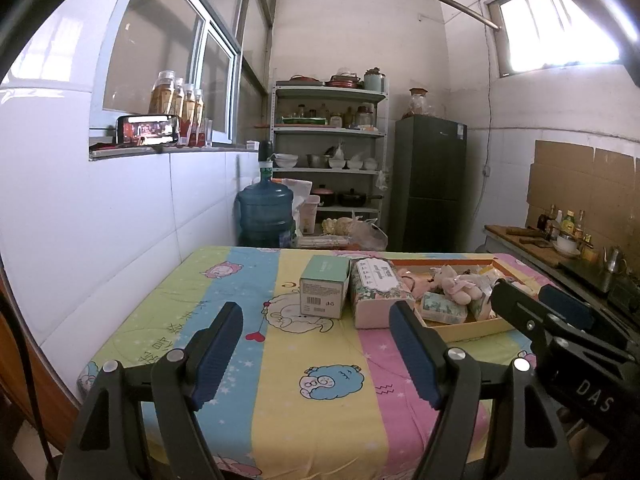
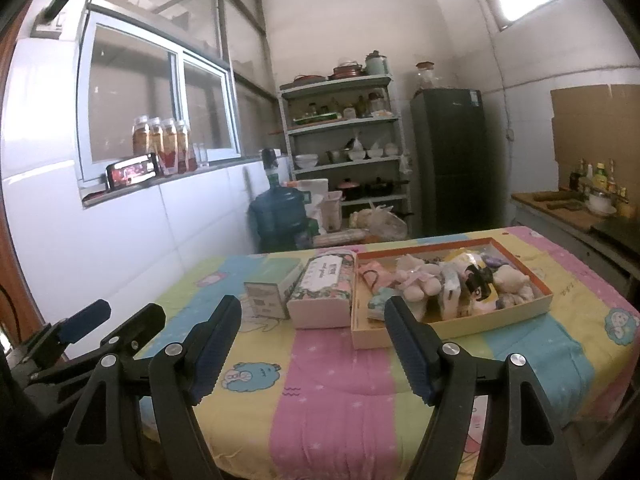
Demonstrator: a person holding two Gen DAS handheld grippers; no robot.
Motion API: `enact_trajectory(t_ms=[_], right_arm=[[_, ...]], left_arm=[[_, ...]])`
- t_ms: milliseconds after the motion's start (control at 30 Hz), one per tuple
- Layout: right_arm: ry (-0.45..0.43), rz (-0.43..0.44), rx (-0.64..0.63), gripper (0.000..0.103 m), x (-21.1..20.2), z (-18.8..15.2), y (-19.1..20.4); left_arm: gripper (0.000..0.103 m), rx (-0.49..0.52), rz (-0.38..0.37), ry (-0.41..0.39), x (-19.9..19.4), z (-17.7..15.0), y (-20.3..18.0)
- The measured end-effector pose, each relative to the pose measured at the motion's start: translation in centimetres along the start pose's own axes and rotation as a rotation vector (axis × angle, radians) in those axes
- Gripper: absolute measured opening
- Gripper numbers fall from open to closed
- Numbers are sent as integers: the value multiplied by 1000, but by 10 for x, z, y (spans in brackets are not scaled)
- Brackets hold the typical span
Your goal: Organize soft objects
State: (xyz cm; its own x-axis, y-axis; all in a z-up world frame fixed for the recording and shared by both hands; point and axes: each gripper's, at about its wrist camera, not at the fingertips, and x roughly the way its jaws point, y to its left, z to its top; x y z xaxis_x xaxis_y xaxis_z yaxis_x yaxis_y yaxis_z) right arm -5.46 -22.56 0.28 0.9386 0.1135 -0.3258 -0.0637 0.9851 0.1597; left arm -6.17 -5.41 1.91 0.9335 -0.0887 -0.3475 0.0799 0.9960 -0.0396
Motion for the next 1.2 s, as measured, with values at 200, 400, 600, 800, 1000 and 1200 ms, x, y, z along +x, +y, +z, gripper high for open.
enact_trajectory(t_ms=[200,400,600,800,1000,1200], right_arm=[[2,1,0,76,0,0,1],[4,1,-2,76,0,0,2],[3,1,-2,76,-1,0,3],[4,1,-2,76,0,0,3],[3,1,-2,76,0,0,3],[4,1,-2,76,0,0,4]], left_arm=[[75,-2,1,6,0,-2,1],[75,-4,2,8,-1,-3,2],[75,-5,3,9,-1,-4,2],[75,-6,2,10,-1,-4,3],[75,-6,3,9,-1,-4,3],[75,-7,4,11,-1,-5,4]])
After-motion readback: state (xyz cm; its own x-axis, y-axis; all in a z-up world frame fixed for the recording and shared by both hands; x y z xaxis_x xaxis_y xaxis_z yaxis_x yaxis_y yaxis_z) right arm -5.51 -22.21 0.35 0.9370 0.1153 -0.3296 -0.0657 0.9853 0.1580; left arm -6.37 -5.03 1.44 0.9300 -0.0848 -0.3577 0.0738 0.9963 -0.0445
